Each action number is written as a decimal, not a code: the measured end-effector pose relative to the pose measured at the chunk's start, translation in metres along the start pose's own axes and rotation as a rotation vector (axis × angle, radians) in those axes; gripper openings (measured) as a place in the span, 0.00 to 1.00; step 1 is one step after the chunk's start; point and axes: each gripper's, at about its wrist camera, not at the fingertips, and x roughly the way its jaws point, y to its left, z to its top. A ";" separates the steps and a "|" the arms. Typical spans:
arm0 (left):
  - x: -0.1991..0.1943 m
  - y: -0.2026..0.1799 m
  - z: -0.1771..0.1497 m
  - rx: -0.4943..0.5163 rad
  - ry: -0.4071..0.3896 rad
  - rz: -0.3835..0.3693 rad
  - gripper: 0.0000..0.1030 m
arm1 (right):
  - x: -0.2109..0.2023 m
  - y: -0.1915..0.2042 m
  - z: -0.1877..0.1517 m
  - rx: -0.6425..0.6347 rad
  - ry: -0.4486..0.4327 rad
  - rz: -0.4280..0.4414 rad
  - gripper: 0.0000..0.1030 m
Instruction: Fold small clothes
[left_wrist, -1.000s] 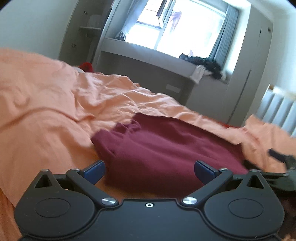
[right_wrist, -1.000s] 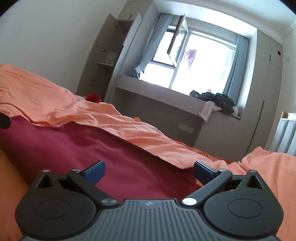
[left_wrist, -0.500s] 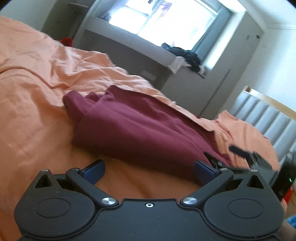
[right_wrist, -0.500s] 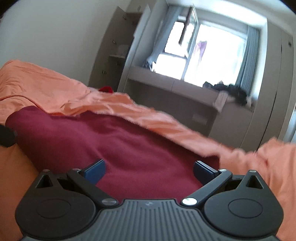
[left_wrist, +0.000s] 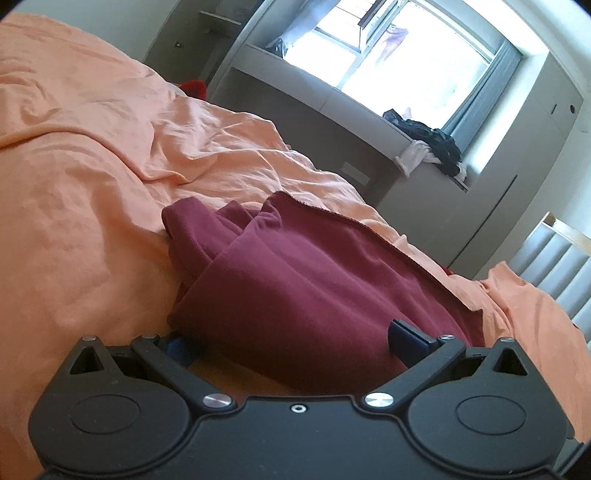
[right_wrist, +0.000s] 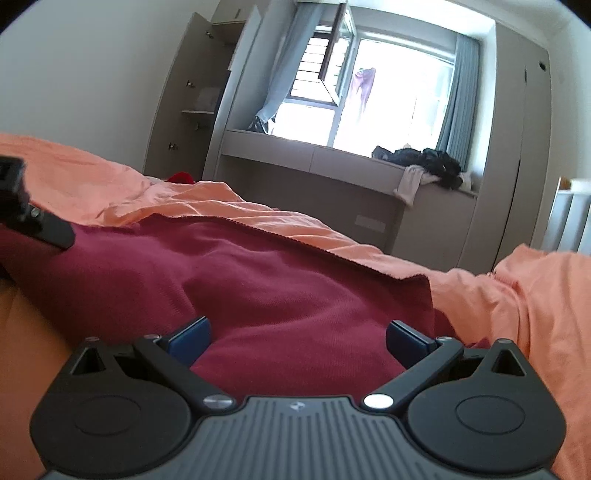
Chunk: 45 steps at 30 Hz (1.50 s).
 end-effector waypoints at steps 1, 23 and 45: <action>0.002 0.000 0.001 -0.002 -0.003 0.003 1.00 | 0.000 0.000 0.002 -0.015 0.002 0.002 1.00; 0.008 0.001 -0.002 0.054 -0.018 0.026 1.00 | 0.003 0.005 -0.003 0.084 0.019 0.035 1.00; 0.009 -0.004 0.003 0.018 -0.033 0.071 0.85 | -0.001 0.018 -0.007 0.063 -0.033 -0.037 1.00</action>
